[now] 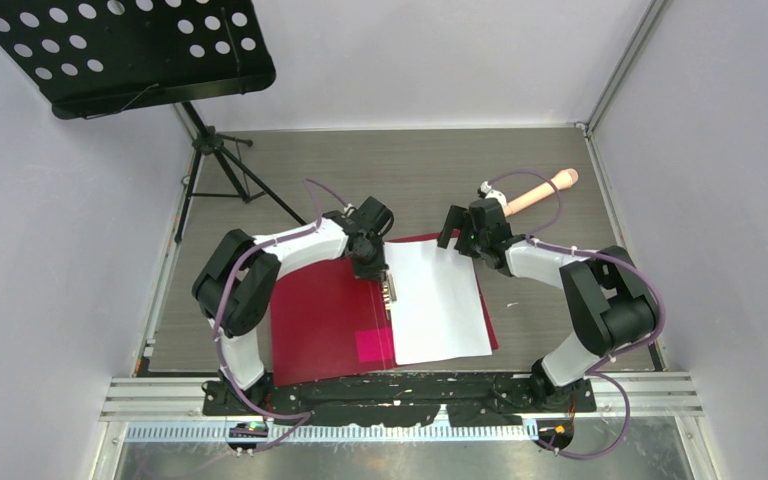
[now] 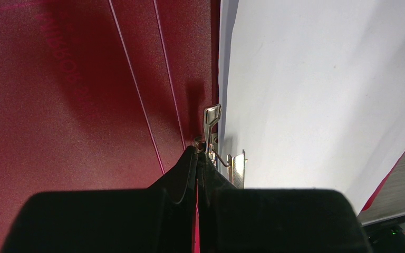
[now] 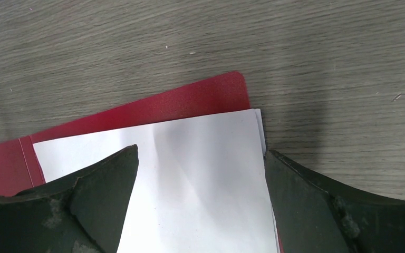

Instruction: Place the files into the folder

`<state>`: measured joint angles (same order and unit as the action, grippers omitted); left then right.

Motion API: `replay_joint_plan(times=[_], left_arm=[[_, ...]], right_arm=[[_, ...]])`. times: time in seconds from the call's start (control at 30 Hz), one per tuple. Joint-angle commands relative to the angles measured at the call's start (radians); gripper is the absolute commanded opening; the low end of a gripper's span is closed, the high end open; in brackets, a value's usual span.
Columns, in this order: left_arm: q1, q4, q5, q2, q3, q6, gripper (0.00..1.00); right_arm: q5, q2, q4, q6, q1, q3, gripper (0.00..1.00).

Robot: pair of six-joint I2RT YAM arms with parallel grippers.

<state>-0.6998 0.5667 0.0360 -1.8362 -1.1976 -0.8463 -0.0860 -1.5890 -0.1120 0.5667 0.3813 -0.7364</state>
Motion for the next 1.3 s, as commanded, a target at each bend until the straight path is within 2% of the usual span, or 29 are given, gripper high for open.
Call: replay_joint_plan(times=[0.0,0.33,0.67,1.27], left_arm=[[0.002,0.002,0.006,-0.008,-0.040,0.021,0.00],[0.002,0.007,0.008,-0.014,-0.050,0.021,0.00],[0.002,0.011,0.002,-0.009,-0.045,0.023,0.00],[0.005,0.008,0.005,-0.015,-0.047,0.027,0.00]], right_arm=[[0.018,-0.011,-0.053,0.013,-0.001,-0.037,0.95],[0.040,-0.028,-0.056,0.015,0.007,-0.055,0.95],[-0.023,0.004,-0.034,0.006,-0.013,-0.045,0.95],[0.043,-0.074,-0.068,0.029,-0.017,-0.063,0.95]])
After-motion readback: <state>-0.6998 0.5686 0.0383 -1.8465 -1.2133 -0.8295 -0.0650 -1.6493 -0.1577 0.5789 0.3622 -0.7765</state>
